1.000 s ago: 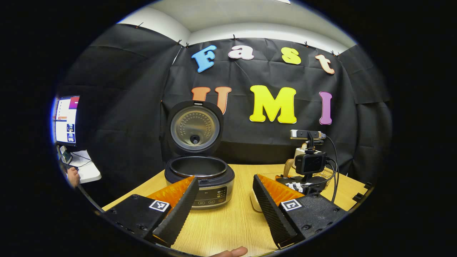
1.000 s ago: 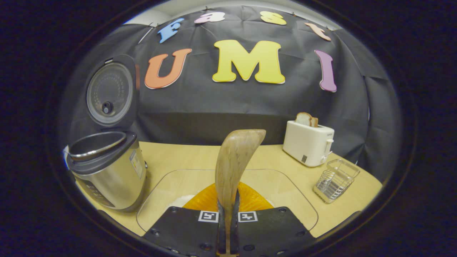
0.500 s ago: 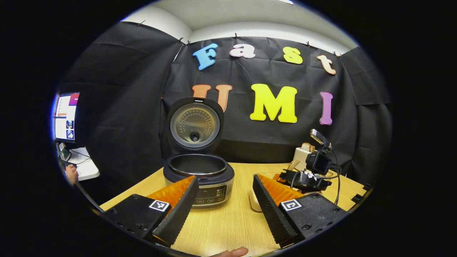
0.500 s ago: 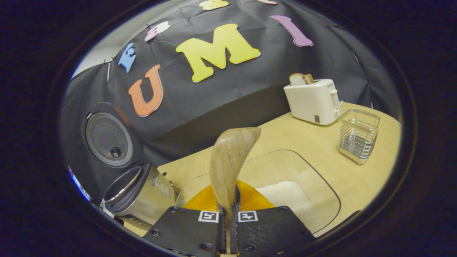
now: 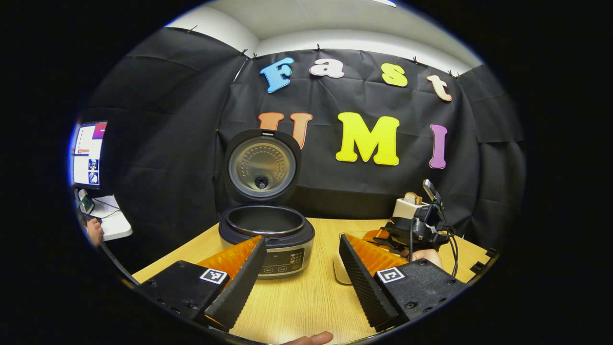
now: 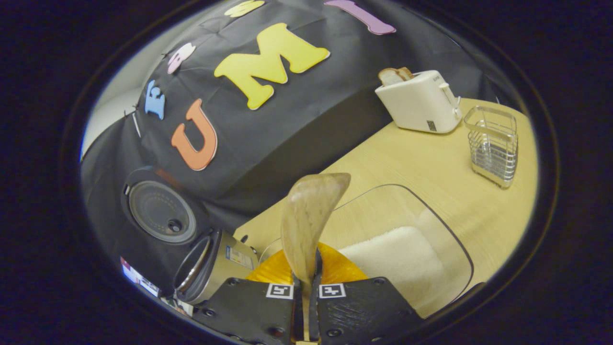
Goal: Close the left gripper, press the button to open the rice cooker; take a wooden spoon from the chopstick holder with the right hand, scoop a spoonful of rice and pour it into the rice cooker, then put the wooden spoon back into the chopstick holder.
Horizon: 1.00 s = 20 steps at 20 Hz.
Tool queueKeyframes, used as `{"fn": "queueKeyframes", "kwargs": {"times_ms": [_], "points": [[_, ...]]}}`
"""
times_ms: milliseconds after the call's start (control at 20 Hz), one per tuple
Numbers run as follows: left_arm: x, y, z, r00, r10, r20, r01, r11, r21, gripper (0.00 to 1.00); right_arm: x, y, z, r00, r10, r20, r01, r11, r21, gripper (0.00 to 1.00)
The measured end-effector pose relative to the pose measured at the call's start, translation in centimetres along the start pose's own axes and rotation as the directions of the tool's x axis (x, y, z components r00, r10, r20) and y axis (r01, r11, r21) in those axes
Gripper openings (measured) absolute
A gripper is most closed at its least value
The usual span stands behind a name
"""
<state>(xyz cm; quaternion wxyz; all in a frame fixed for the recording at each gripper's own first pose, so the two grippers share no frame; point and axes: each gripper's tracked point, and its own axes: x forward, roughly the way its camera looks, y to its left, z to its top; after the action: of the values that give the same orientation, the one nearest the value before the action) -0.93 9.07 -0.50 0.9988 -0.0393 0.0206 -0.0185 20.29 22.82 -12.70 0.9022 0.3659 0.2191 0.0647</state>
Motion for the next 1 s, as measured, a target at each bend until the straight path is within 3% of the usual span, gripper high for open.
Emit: {"fn": "queueKeyframes", "kwargs": {"times_ms": [450,600,650,700,1000], "points": [[0.2,0.6,-0.2,1.0,0.01,-0.007,-0.01,1.0,-0.011,1.0,-1.4,-0.7,2.3,0.992,0.011,0.128,-0.044,0.964,0.262,0.05],[0.2,1.0,-0.2,1.0,0.015,-0.008,-0.015,1.0,-0.017,1.0,-2.2,-0.9,3.0,0.984,0.015,0.179,-0.081,0.927,0.365,0.05],[0.2,1.2,-0.3,1.0,0.019,-0.01,-0.019,1.0,-0.019,0.9,-2.4,-1.0,3.3,0.982,0.018,0.189,-0.092,0.916,0.39,0.05],[0.2,1.3,-0.3,1.0,0.021,-0.011,-0.021,1.0,-0.021,1.0,-2.5,-1.1,3.4,0.981,0.024,0.195,-0.104,0.904,0.414,0.05],[0.2,1.6,-0.3,1.0,0.027,-0.01,-0.028,0.999,-0.02,0.98,-3.8,-1.5,4.6,0.973,0.075,0.22,-0.188,0.811,0.555,0.05]]}}
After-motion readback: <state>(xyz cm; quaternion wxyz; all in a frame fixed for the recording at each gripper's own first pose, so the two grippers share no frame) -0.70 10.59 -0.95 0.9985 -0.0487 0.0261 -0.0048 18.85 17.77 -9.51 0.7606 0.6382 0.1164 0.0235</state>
